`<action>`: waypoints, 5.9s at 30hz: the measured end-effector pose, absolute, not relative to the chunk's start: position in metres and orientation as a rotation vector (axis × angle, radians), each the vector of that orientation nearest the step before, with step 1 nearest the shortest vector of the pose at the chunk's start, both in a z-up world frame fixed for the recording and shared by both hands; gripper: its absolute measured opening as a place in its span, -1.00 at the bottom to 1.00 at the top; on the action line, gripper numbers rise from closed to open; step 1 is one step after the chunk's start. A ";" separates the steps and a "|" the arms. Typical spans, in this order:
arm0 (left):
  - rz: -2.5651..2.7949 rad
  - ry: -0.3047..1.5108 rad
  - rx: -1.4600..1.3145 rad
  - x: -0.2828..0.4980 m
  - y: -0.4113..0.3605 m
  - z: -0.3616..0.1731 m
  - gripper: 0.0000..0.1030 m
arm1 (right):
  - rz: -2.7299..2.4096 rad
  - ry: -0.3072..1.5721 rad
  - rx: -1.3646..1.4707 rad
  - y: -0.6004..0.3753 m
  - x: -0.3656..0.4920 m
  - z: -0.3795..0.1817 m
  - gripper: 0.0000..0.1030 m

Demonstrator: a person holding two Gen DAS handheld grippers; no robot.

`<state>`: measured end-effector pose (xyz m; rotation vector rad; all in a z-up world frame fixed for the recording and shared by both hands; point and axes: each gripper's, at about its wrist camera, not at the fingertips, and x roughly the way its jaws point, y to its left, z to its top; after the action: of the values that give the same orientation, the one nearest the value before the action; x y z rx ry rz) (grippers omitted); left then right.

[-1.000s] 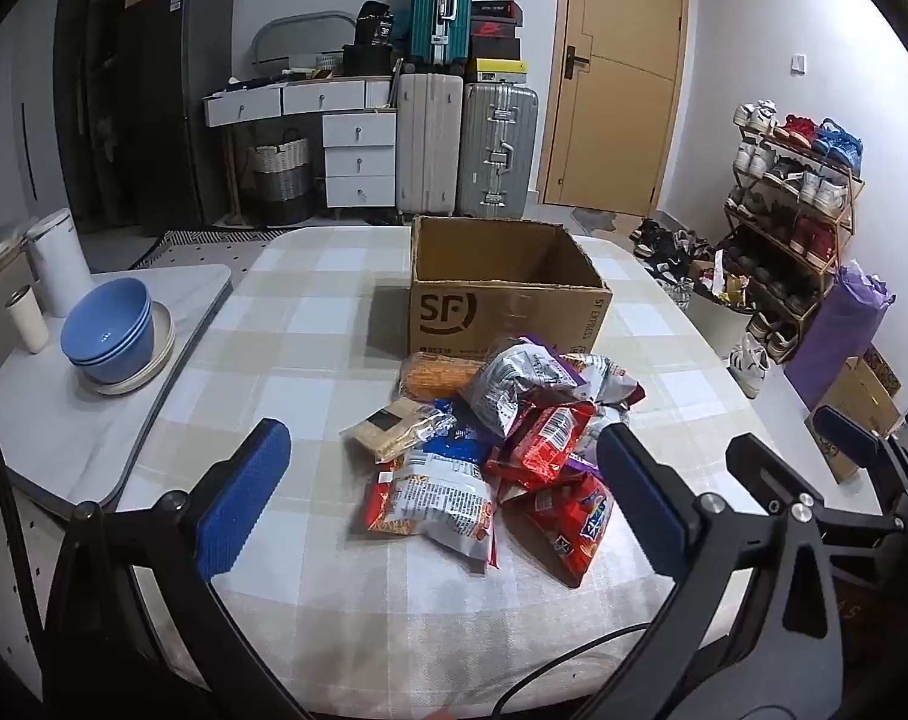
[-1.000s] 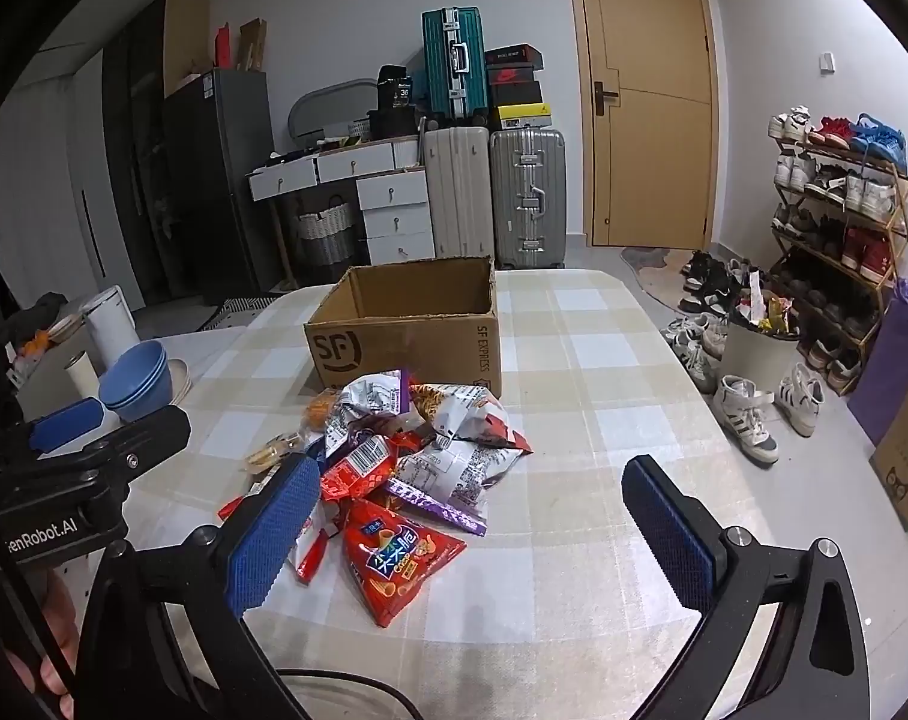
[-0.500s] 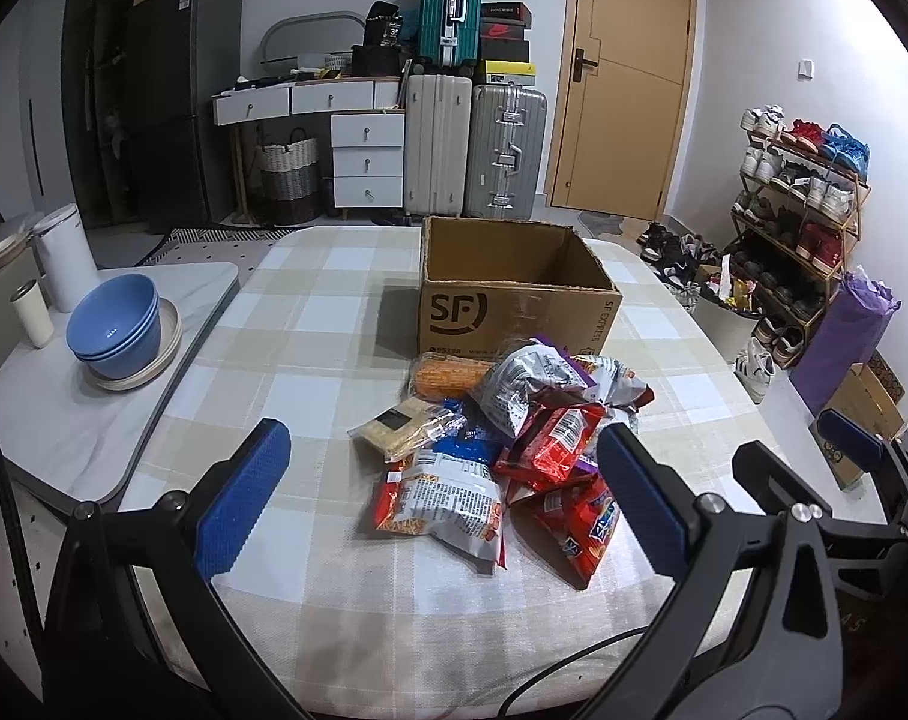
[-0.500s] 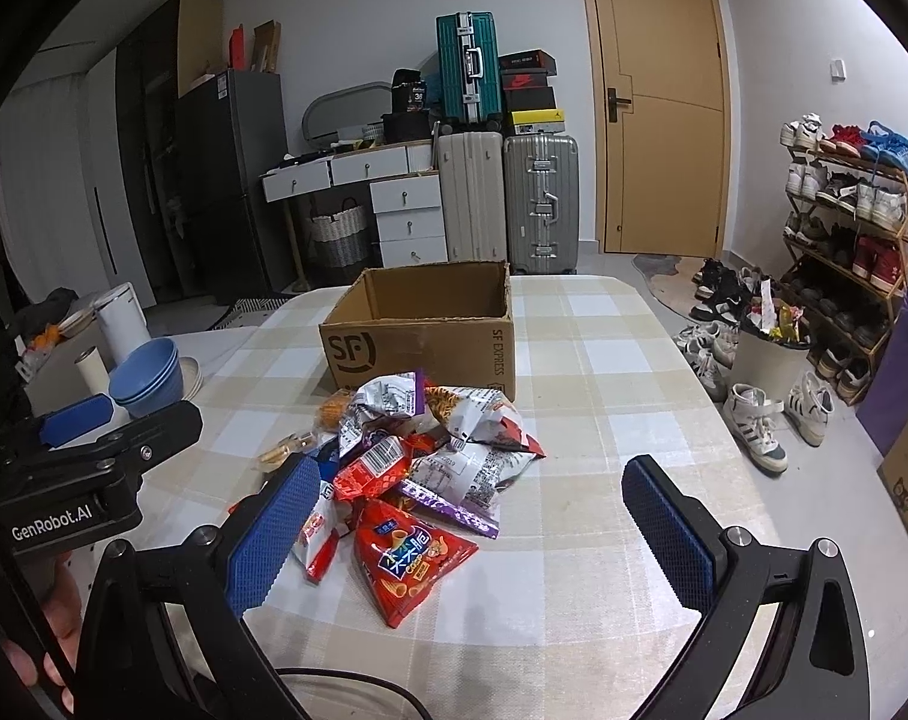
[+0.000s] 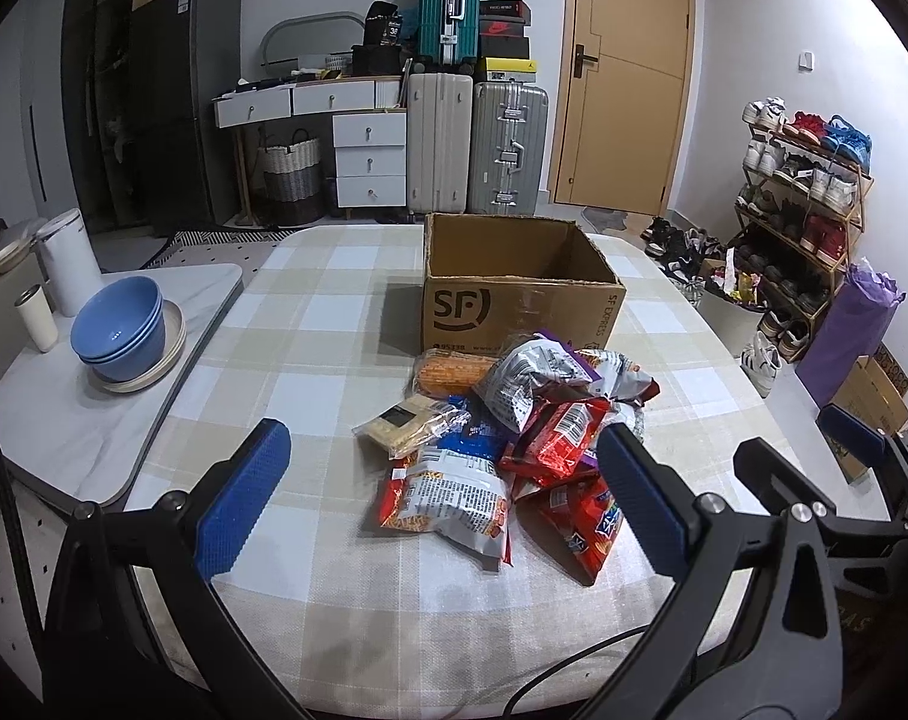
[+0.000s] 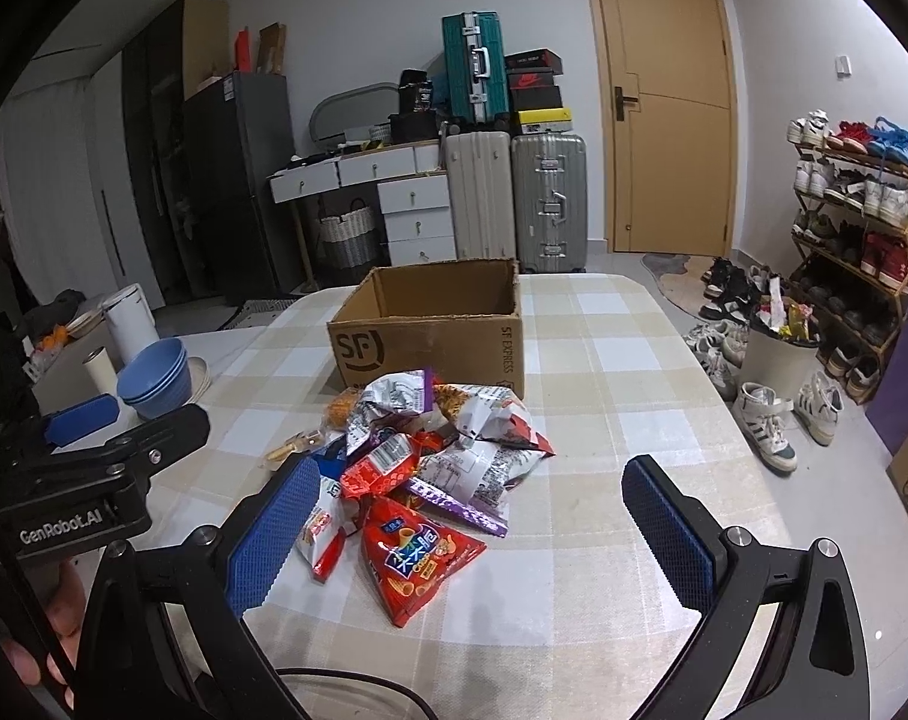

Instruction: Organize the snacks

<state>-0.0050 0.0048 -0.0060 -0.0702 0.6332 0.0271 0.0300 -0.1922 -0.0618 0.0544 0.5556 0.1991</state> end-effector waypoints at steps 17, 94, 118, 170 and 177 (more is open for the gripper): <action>0.030 0.639 -0.065 -0.004 0.004 -0.007 0.98 | 0.200 0.543 0.028 -0.185 0.025 -0.059 0.99; -0.091 1.051 -0.088 0.118 0.004 -0.177 0.93 | 0.531 0.850 0.081 -0.178 0.096 -0.171 0.02; -0.167 0.982 -0.095 0.087 0.013 -0.152 0.11 | 0.484 0.845 0.181 -0.196 0.091 -0.166 0.02; -0.295 0.876 -0.150 0.318 0.019 0.000 0.12 | 0.524 0.761 0.320 -0.187 0.312 -0.023 0.02; -0.289 0.987 -0.121 0.379 0.000 -0.045 0.12 | 0.485 0.851 0.301 -0.180 0.352 -0.058 0.02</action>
<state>0.3792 0.0004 -0.0454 -0.1213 0.9871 -0.2887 0.3521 -0.1804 -0.0576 0.3009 0.8508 0.4849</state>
